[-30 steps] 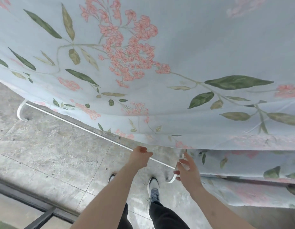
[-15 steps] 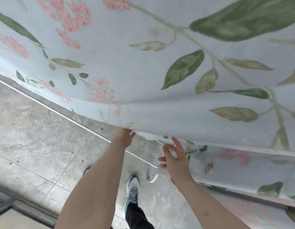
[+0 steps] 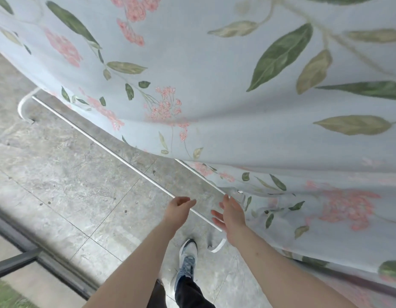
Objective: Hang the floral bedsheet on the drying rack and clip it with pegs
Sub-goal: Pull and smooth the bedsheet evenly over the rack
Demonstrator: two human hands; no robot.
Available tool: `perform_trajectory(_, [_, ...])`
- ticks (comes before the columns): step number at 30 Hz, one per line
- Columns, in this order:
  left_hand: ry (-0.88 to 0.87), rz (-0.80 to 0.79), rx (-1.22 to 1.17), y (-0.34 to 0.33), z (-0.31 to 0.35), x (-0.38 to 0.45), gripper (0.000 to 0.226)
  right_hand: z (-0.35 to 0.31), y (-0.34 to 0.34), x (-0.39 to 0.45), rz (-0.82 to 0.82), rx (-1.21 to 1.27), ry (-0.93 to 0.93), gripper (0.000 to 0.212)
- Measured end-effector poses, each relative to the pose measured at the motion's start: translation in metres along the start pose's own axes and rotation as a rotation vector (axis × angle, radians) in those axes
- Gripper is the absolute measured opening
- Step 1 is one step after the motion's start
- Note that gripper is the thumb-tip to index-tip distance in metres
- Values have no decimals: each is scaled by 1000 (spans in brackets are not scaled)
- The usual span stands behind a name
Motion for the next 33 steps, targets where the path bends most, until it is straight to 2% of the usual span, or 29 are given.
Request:
perform_trajectory(5, [-68, 33, 37, 36, 2, 6, 25, 22, -26, 55, 5, 185, -122, 61])
perform_trajectory(10, [-69, 51, 23, 60, -2, 19, 24, 50, -41, 89, 36, 301, -207, 68])
perform_trajectory(15, [-76, 75, 2, 69, -5, 50, 19, 59, -65, 126, 45, 398, -229, 58])
perform_trajectory(23, [-47, 81, -14, 61, -65, 98, 21, 89, -82, 208, 49, 642, -214, 63])
perform_trajectory(25, [-40, 86, -17, 61, -76, 104, 23, 91, -83, 230, 29, 644, -196, 51])
perform_trajectory(29, [-14, 108, -32, 59, -87, 106, 20, 89, -79, 238, 37, 529, -162, 12])
perform_trajectory(33, [-34, 142, -6, 55, -78, 99, 23, 91, -73, 197, 60, 386, -162, 15])
Point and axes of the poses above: each hand's wrist, its own x-axis towards the middle knuckle, its own y-axis out of the back of the hand, z = x × y, the point moved 8 cm from there along x, towards the middle knuckle, and after that the axes turned 9 degrees about x, right-handed, at the moved point
